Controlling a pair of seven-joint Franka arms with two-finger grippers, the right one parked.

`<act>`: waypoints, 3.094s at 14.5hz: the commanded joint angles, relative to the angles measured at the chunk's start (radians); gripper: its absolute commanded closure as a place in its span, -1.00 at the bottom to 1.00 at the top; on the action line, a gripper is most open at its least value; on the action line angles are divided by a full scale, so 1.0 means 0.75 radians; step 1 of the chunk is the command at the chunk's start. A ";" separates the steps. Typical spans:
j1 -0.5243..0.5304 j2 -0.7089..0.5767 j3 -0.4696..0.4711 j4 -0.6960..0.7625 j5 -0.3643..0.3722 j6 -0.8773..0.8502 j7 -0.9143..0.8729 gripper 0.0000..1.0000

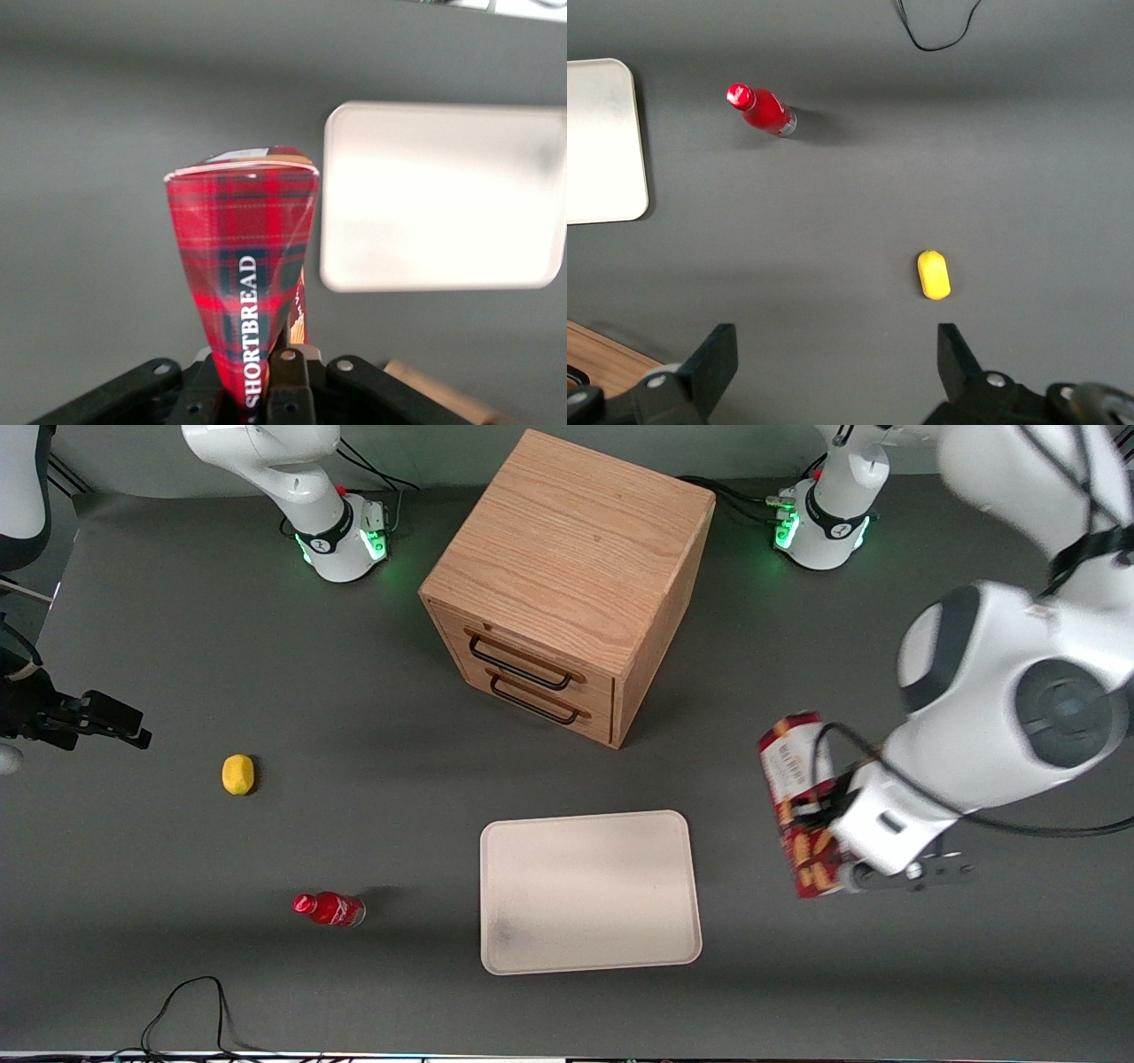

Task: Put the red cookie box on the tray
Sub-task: 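Carry the box over the white tray and lower it onto the tray, then open the left gripper to release the box on the tray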

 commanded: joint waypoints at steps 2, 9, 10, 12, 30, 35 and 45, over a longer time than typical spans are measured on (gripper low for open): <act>-0.087 0.232 0.038 0.143 0.007 0.201 -0.160 1.00; -0.127 0.472 0.052 0.165 0.070 0.471 -0.154 1.00; -0.149 0.523 0.056 0.169 0.111 0.534 -0.152 1.00; -0.153 0.558 0.054 0.198 0.113 0.571 -0.136 1.00; -0.170 0.636 -0.001 0.153 0.066 0.637 -0.138 -1.00; -0.172 0.591 -0.001 0.145 0.066 0.560 -0.146 -1.00; -0.135 0.160 -0.001 -0.053 0.070 0.122 -0.174 -1.00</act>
